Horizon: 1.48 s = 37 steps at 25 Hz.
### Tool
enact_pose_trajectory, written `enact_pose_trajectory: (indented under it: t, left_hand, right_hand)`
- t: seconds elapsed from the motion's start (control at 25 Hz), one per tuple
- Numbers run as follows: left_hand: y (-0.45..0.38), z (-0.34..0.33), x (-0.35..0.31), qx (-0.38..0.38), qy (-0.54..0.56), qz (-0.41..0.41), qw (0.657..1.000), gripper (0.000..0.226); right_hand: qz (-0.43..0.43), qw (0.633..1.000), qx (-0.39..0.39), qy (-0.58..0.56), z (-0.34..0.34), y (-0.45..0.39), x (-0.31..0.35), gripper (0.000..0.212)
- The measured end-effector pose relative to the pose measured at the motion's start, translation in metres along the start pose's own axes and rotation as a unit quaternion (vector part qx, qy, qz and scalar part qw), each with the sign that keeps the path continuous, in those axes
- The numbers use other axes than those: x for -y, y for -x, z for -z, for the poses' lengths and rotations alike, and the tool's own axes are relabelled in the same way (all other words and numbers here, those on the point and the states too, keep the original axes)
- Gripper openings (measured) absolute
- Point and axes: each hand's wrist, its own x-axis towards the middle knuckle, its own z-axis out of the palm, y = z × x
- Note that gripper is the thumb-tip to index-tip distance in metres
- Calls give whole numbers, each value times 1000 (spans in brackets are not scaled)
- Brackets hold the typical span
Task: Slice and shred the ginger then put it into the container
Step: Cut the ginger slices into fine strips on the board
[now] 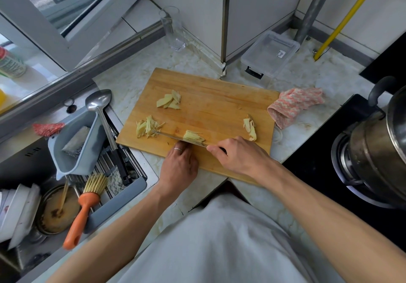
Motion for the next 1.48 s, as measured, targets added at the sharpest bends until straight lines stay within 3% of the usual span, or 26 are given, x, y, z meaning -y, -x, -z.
enact_pose_trajectory:
  t: [0.72, 0.96, 1.12, 1.28, 1.48]
  left_hand:
    - [1, -2, 0, 12, 24, 19, 999, 42]
    - [2, 0, 3, -32, 74, 44, 996, 39]
    - [3, 10, 7, -74, 110, 107, 985, 35]
    - [-3, 15, 17, -50, 114, 144, 982, 37]
    - [-8, 12, 17, -45, 48, 36, 997, 30]
  right_hand:
    - [-8, 1000, 5, -14, -5, -3, -2, 57]
    - [-35, 982, -25, -184, -6, -8, -16, 59]
    - [-50, 980, -9, -192, -4, -12, -25, 58]
    - [-51, 978, -6, -202, -3, -11, -26, 57]
    - [-55, 976, -10, -212, -2, -11, -25, 58]
